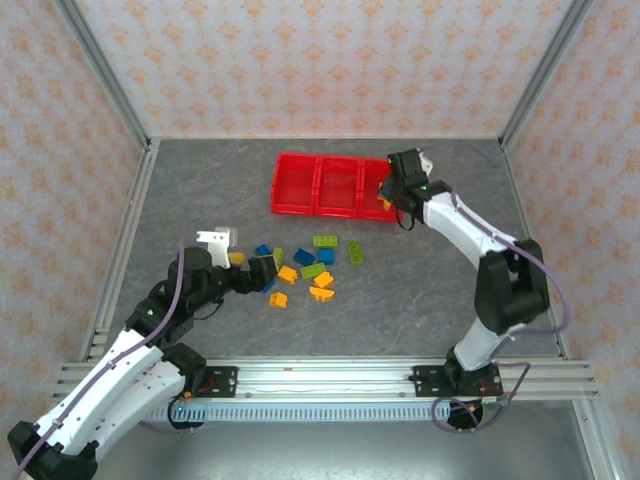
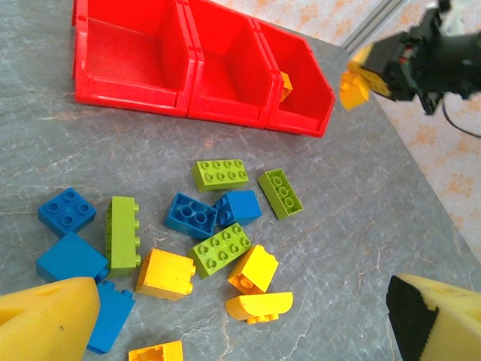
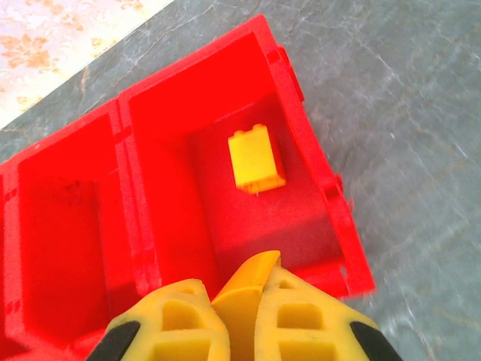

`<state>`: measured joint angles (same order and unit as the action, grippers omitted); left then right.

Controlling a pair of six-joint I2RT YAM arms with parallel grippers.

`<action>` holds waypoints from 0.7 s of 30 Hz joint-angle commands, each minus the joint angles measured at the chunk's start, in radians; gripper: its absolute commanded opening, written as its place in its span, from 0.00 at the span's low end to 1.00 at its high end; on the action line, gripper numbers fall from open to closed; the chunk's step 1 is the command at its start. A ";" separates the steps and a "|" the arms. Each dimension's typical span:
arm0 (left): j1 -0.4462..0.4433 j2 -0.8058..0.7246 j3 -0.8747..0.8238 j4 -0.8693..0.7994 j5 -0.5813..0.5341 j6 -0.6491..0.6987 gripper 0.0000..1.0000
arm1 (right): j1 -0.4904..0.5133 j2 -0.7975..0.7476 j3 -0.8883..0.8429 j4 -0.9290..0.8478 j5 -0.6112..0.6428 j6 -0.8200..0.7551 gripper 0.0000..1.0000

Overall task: Sort the legos into containers by color
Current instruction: Place the lego in the container.

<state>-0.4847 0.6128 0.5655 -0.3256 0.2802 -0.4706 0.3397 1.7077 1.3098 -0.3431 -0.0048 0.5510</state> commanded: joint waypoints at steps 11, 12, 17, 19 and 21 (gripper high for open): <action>-0.007 0.016 0.001 0.011 0.032 0.014 0.99 | -0.036 0.337 0.222 0.082 -0.112 -0.194 0.04; -0.007 0.014 0.002 0.011 0.030 0.015 0.99 | -0.039 0.341 0.223 0.083 -0.117 -0.198 0.12; -0.007 0.007 -0.003 0.019 0.037 0.011 0.99 | -0.039 0.317 0.197 0.095 -0.114 -0.221 0.47; -0.007 0.008 -0.003 0.021 0.039 0.011 0.99 | -0.039 0.297 0.192 0.086 -0.110 -0.224 0.56; -0.007 0.010 -0.003 0.020 0.037 0.012 0.99 | -0.039 0.276 0.185 0.073 -0.115 -0.227 0.63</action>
<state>-0.4847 0.6342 0.5655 -0.3252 0.3073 -0.4702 0.3084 2.0315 1.4929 -0.2569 -0.1295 0.3256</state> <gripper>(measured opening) 0.992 0.612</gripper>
